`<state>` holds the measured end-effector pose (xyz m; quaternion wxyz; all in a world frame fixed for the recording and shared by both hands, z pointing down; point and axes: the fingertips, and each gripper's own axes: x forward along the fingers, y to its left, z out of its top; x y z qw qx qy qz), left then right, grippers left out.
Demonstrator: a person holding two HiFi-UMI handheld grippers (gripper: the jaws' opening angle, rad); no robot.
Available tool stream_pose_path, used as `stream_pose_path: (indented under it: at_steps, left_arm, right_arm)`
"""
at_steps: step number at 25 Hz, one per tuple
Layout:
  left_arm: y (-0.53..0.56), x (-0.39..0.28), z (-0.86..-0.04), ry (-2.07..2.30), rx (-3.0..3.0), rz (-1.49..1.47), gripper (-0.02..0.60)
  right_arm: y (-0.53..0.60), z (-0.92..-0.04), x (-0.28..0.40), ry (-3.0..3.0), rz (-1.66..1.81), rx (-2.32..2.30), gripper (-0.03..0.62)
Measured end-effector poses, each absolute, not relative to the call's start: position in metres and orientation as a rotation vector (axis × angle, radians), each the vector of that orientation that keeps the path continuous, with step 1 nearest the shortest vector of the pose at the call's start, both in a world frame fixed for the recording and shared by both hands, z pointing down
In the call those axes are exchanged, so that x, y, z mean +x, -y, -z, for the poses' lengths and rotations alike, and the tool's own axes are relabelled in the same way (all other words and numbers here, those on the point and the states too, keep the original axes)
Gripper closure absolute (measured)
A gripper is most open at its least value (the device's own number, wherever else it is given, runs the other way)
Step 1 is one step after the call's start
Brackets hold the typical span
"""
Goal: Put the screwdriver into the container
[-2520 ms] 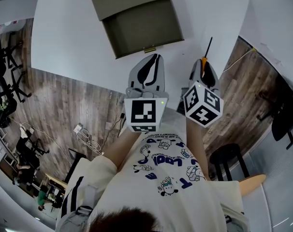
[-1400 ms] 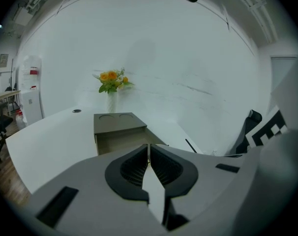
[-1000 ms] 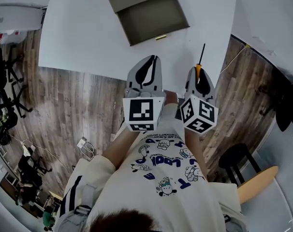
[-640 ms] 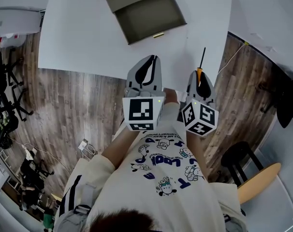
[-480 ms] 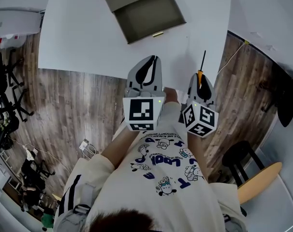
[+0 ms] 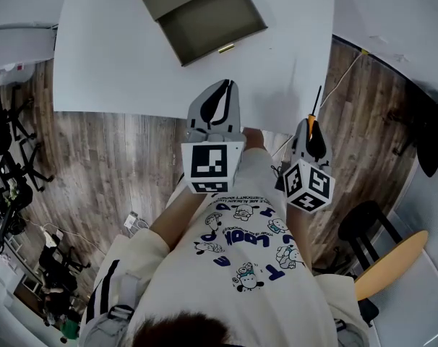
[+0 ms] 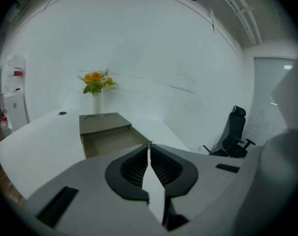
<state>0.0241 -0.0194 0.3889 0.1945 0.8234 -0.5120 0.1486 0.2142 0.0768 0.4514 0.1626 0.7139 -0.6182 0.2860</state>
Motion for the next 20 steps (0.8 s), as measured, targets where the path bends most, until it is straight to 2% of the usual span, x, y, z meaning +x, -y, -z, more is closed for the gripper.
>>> stream_pose_path:
  at_steps: [9, 20]
  left_arm:
    - [0.04, 0.025, -0.366, 1.509, 2.286, -0.343, 0.552]
    - [0.077, 0.016, -0.347, 1.74, 2.156, -0.246, 0.552]
  right_arm:
    - [-0.013, -0.378, 0.2, 1.97, -0.655, 1.984, 0.482]
    - [0.071, -0.351, 0.168, 2.239, -0.54, 1.714, 0.482]
